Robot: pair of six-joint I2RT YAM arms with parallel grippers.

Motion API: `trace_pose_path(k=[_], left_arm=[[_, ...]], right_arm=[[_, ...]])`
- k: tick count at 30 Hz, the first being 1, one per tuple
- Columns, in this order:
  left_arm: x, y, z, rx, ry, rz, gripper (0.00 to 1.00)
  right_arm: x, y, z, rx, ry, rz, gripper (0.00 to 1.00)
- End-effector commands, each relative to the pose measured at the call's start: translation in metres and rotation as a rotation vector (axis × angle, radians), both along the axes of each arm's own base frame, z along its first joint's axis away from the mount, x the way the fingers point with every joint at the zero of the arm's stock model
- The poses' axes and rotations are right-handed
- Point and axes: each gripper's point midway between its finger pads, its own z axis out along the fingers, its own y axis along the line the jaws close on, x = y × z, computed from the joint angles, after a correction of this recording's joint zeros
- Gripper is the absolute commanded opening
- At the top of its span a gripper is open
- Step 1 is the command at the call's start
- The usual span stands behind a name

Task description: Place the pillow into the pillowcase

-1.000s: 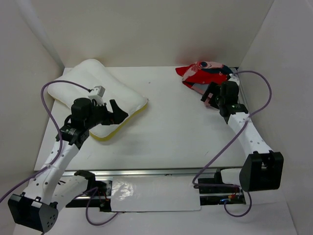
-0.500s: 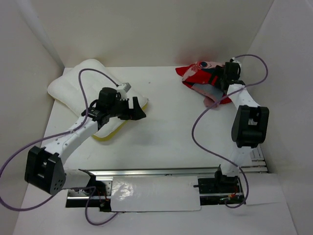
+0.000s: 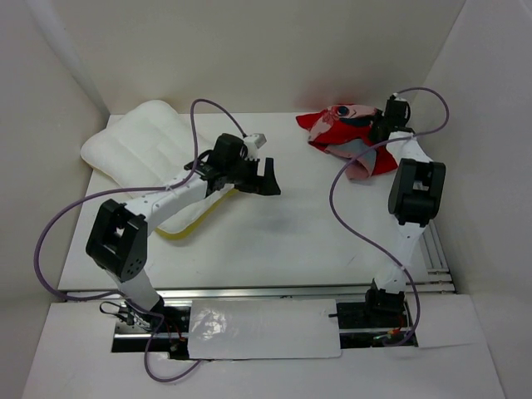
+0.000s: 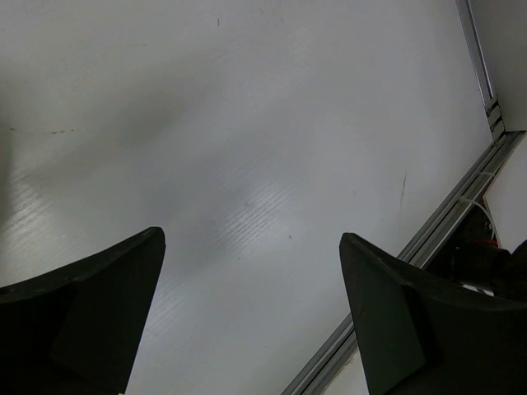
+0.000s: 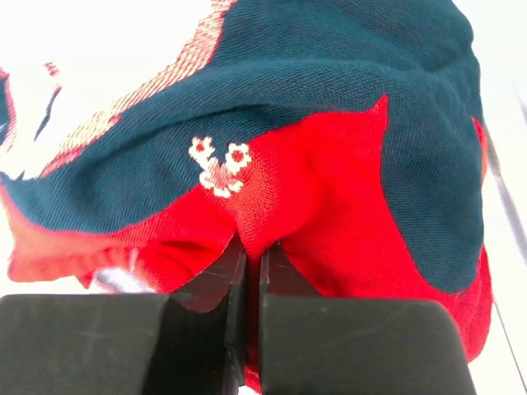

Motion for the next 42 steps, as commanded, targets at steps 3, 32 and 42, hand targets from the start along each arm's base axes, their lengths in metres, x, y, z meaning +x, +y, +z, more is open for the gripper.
trace_pose_path(k=[3,32,42], left_arm=[[0.008,-0.011,0.022,-0.026,-0.083,-0.034,1.00],[-0.059,0.015,-0.023,0.139,-0.041,0.076,1.00],[-0.104,0.064,-0.075,0.401,-0.006,0.241,1.00]], right_arm=[[0.001,0.063,0.130,0.034,-0.282,0.257,0.00],[-0.200,0.101,0.105,0.150,0.011,0.076,0.94],[-0.276,0.129,0.081,0.122,0.077,0.183,0.94]])
